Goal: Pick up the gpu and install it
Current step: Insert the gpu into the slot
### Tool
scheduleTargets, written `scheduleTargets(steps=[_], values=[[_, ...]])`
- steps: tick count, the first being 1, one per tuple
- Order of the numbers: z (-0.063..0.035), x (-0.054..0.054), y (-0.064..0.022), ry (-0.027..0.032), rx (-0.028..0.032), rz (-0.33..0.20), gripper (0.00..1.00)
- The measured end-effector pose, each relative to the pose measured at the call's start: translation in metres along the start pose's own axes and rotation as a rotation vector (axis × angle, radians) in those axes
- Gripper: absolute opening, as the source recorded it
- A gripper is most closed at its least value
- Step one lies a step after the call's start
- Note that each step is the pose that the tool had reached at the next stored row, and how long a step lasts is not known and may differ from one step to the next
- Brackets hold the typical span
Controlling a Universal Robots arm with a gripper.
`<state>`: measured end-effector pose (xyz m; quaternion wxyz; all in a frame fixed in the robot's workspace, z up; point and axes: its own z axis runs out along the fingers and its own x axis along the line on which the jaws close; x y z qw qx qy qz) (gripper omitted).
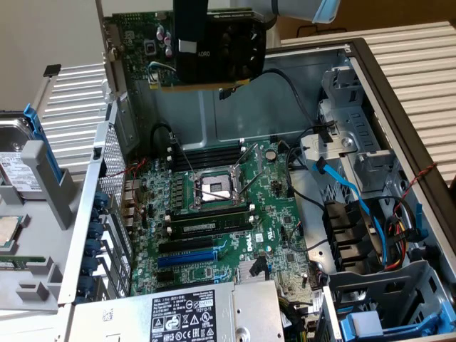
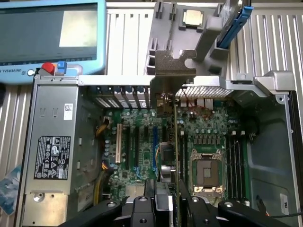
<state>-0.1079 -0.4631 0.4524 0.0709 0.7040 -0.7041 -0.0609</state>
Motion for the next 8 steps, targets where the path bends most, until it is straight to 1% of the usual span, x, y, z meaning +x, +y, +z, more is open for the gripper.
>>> scheduleTargets(steps=[2,8], values=[[0.0032,0.000,-0.0023,0.0000,-0.0001,0.000,0.29],[0.0139,0.001,-0.0047,0.0000,-0.0001,0.000,0.29]])
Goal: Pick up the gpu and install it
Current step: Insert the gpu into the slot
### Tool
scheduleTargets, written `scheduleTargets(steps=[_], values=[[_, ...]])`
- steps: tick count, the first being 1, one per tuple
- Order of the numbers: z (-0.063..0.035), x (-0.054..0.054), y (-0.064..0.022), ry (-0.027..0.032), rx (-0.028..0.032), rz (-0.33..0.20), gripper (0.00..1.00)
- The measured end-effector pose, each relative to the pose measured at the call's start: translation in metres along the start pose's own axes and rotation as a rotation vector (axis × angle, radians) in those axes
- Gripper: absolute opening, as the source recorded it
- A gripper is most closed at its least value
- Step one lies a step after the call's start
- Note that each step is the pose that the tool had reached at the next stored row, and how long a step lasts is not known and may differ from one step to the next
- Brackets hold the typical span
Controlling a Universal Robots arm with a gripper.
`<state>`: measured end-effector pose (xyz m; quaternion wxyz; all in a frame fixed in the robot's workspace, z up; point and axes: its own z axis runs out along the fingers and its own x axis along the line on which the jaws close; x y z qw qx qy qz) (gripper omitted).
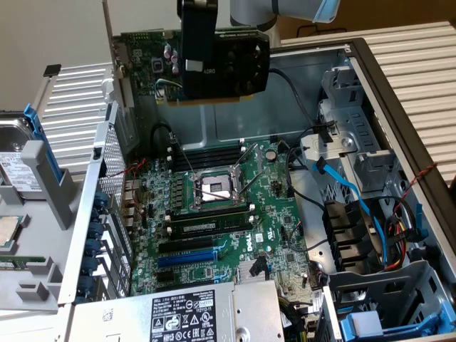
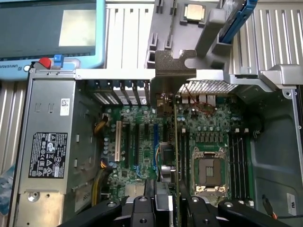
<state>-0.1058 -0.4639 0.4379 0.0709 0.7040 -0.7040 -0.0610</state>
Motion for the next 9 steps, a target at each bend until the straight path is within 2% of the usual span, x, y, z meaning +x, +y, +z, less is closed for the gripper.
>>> scheduleTargets(steps=[6,9], values=[[0.0107,-0.0002,-0.0018,-0.0006,-0.0001,0.004,0.29],[0.0107,-0.0002,-0.0017,-0.0002,-0.0003,0.004,0.29]])
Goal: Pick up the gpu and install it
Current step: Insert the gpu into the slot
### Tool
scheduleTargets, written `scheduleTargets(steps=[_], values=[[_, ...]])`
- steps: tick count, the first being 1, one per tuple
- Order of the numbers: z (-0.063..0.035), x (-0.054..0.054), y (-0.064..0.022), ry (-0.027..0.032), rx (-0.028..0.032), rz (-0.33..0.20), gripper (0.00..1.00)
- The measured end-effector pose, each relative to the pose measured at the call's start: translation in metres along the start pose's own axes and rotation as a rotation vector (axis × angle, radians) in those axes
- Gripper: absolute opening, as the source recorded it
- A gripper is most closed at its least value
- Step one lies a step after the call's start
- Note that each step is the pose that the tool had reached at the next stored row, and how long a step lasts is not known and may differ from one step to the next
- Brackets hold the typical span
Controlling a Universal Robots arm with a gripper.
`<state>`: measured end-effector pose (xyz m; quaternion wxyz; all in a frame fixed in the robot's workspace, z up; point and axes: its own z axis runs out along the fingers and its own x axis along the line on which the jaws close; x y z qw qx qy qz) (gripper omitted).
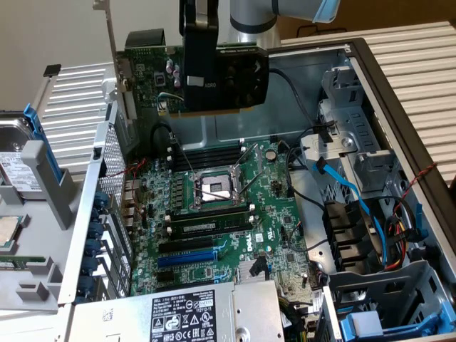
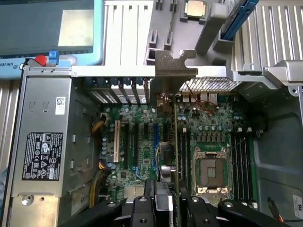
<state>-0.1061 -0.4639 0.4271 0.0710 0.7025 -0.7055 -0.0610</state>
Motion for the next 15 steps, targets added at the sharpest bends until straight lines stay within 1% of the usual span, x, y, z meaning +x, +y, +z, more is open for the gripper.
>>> scheduleTargets(steps=[6,11,15], values=[[0.0100,0.000,-0.0018,-0.0002,0.0001,0.000,0.29],[0.0190,0.001,-0.0036,-0.0012,-0.0017,0.006,0.29],[0.0262,0.009,-0.0050,-0.0031,-0.0018,0.012,0.29]])
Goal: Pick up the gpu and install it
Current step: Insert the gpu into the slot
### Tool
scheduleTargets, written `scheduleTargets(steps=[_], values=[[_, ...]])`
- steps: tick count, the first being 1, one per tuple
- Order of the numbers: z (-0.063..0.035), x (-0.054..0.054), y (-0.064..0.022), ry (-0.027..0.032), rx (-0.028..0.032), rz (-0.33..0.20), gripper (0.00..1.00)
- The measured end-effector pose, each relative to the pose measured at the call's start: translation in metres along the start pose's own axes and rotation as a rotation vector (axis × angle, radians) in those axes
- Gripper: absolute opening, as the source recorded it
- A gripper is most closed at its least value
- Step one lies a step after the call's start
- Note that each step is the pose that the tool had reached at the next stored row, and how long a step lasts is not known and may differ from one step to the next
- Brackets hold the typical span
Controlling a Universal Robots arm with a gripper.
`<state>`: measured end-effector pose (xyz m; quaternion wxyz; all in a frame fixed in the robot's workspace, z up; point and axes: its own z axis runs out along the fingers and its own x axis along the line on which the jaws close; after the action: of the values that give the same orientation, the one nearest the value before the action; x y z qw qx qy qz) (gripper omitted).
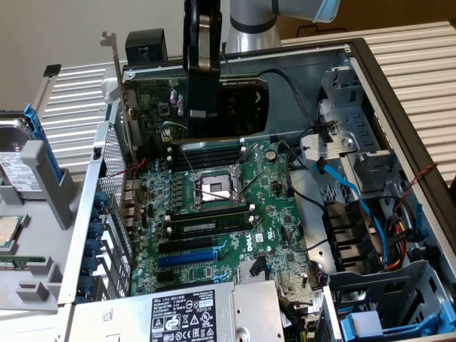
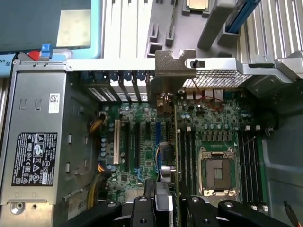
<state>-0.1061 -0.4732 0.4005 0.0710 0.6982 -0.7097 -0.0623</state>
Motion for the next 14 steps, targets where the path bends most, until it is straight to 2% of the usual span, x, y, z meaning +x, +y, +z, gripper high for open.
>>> scheduleTargets(steps=[3,7,9,10,11,12,14], values=[[0.0055,0.009,-0.0012,-0.0013,-0.0002,0.001,0.29],[0.0126,0.010,-0.0025,-0.0036,-0.0002,0.002,0.29],[0.0158,0.010,-0.0032,-0.0093,-0.0002,0.001,0.29],[0.0170,0.010,-0.0034,-0.0136,-0.0003,0.001,0.29],[0.0174,0.010,-0.0035,-0.0207,-0.0003,0.000,0.29],[0.0176,0.010,-0.0035,-0.0232,-0.0003,-0.001,0.29],[0.0176,0.010,-0.0035,-0.0232,-0.0003,-0.001,0.29]])
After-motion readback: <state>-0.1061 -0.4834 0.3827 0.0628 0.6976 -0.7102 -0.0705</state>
